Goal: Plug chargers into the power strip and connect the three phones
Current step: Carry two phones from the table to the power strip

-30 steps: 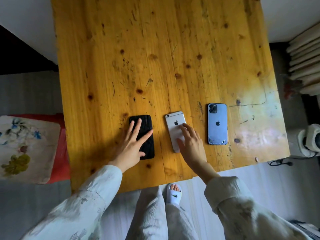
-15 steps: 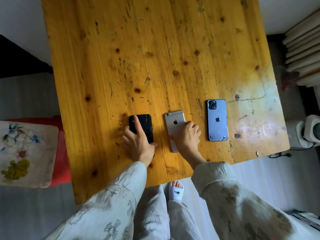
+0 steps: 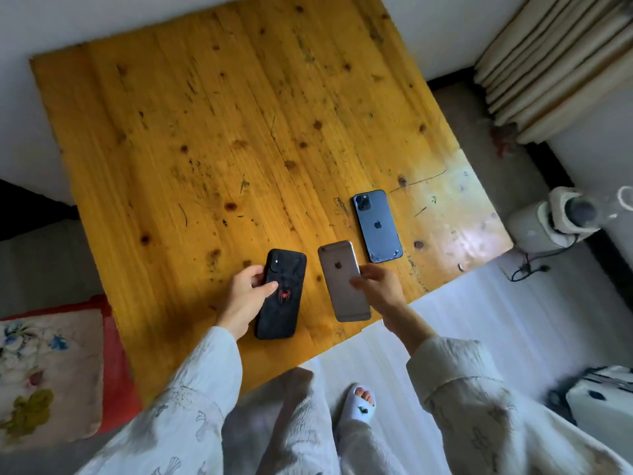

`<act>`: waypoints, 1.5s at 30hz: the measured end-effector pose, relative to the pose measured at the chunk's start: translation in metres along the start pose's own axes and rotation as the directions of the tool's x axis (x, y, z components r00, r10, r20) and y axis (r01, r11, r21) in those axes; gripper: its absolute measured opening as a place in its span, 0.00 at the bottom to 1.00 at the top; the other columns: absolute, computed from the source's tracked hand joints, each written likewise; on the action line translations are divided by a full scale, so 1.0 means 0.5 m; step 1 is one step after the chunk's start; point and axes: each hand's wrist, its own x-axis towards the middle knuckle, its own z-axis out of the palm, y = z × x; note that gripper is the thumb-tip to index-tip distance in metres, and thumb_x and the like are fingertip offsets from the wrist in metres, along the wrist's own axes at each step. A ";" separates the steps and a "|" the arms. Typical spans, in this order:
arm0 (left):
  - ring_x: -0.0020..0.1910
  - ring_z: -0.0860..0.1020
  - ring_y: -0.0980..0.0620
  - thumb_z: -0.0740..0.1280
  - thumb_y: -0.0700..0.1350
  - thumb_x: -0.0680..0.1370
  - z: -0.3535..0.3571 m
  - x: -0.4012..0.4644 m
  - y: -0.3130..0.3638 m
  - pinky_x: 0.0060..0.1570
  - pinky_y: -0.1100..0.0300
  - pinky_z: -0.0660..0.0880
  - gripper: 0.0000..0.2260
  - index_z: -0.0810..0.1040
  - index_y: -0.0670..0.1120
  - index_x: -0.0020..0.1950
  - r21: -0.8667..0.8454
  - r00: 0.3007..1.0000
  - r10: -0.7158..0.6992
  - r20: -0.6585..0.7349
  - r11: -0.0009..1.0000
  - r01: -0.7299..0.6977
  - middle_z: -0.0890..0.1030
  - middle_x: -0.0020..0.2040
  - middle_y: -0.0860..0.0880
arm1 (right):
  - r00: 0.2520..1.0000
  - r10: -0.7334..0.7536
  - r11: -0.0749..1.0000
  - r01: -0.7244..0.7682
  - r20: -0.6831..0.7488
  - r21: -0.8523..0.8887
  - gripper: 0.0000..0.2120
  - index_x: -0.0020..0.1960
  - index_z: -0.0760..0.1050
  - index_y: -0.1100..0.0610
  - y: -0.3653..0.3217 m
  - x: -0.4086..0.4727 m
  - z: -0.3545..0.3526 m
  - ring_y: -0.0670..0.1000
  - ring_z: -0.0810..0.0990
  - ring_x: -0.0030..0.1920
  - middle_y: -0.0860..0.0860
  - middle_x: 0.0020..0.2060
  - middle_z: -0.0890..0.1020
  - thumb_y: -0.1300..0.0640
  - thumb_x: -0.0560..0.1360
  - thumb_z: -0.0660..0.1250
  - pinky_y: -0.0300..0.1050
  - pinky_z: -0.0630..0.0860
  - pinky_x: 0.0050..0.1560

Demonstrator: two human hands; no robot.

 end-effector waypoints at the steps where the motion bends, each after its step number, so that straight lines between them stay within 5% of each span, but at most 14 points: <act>1: 0.57 0.73 0.49 0.65 0.35 0.75 0.015 -0.017 0.015 0.53 0.59 0.67 0.20 0.69 0.40 0.67 -0.018 0.999 0.011 0.031 1.000 -0.010 0.74 0.65 0.42 | 1.000 0.020 0.994 -0.020 0.005 0.112 0.10 0.53 0.78 0.58 0.008 -0.017 -0.029 0.57 0.78 0.49 0.58 0.50 0.81 0.64 0.72 0.65 0.49 0.75 0.46; 6: 0.47 0.77 0.47 0.64 0.34 0.75 0.133 -0.120 0.091 0.49 0.53 0.73 0.14 0.72 0.40 0.61 -0.138 0.962 0.089 0.259 0.989 -0.055 0.80 0.52 0.43 | 0.999 0.017 0.857 0.006 -0.040 0.516 0.07 0.50 0.76 0.61 0.075 -0.135 -0.201 0.52 0.78 0.40 0.56 0.42 0.79 0.66 0.73 0.63 0.42 0.75 0.36; 11: 0.37 0.81 0.55 0.65 0.35 0.75 0.294 -0.264 0.133 0.34 0.63 0.75 0.09 0.76 0.46 0.52 -0.125 0.864 0.194 0.464 0.980 -0.153 0.82 0.39 0.52 | 0.976 0.046 0.741 0.110 -0.213 0.662 0.07 0.50 0.76 0.61 0.238 -0.284 -0.376 0.52 0.79 0.40 0.55 0.40 0.80 0.65 0.72 0.63 0.43 0.75 0.39; 19: 0.32 0.83 0.56 0.67 0.34 0.73 0.626 -0.597 0.046 0.29 0.64 0.77 0.10 0.75 0.47 0.49 0.004 0.619 0.192 0.761 0.954 -0.300 0.83 0.40 0.48 | 0.872 0.230 0.544 0.253 -0.432 0.800 0.06 0.43 0.77 0.55 0.653 -0.594 -0.596 0.50 0.80 0.35 0.53 0.39 0.81 0.65 0.71 0.65 0.40 0.75 0.33; 25: 0.40 0.84 0.52 0.67 0.34 0.72 0.888 -0.889 -0.069 0.42 0.56 0.78 0.10 0.78 0.48 0.48 0.101 0.326 0.061 0.944 0.883 -0.458 0.86 0.39 0.51 | 0.705 0.422 0.402 0.417 -0.569 0.815 0.06 0.42 0.76 0.55 0.937 -0.842 -0.687 0.51 0.77 0.33 0.53 0.36 0.80 0.65 0.72 0.65 0.41 0.72 0.36; 32: 0.39 0.82 0.53 0.68 0.35 0.72 1.167 -1.194 -0.226 0.39 0.59 0.77 0.10 0.79 0.49 0.47 0.136 0.066 -0.122 0.990 0.752 -0.644 0.85 0.38 0.53 | 0.466 0.674 0.247 0.589 -0.573 0.770 0.08 0.38 0.73 0.56 1.226 -1.061 -0.733 0.50 0.73 0.31 0.53 0.32 0.76 0.66 0.73 0.63 0.40 0.67 0.32; 37: 0.38 0.83 0.55 0.66 0.36 0.73 1.352 -1.389 -0.373 0.32 0.64 0.79 0.09 0.79 0.49 0.48 0.127 -0.082 -0.258 0.963 0.698 -0.705 0.86 0.39 0.52 | 0.331 0.804 0.165 0.674 -0.493 0.720 0.07 0.39 0.71 0.56 1.438 -1.179 -0.770 0.52 0.73 0.36 0.54 0.34 0.76 0.66 0.72 0.63 0.44 0.66 0.40; 45: 0.40 0.84 0.54 0.66 0.36 0.74 1.627 -1.719 -0.618 0.33 0.64 0.78 0.09 0.80 0.50 0.48 0.131 -0.216 -0.458 0.862 0.612 -0.780 0.86 0.41 0.51 | 0.159 0.912 0.112 0.791 -0.379 0.602 0.06 0.41 0.74 0.55 1.759 -1.371 -0.852 0.50 0.76 0.34 0.52 0.34 0.79 0.64 0.73 0.63 0.40 0.70 0.36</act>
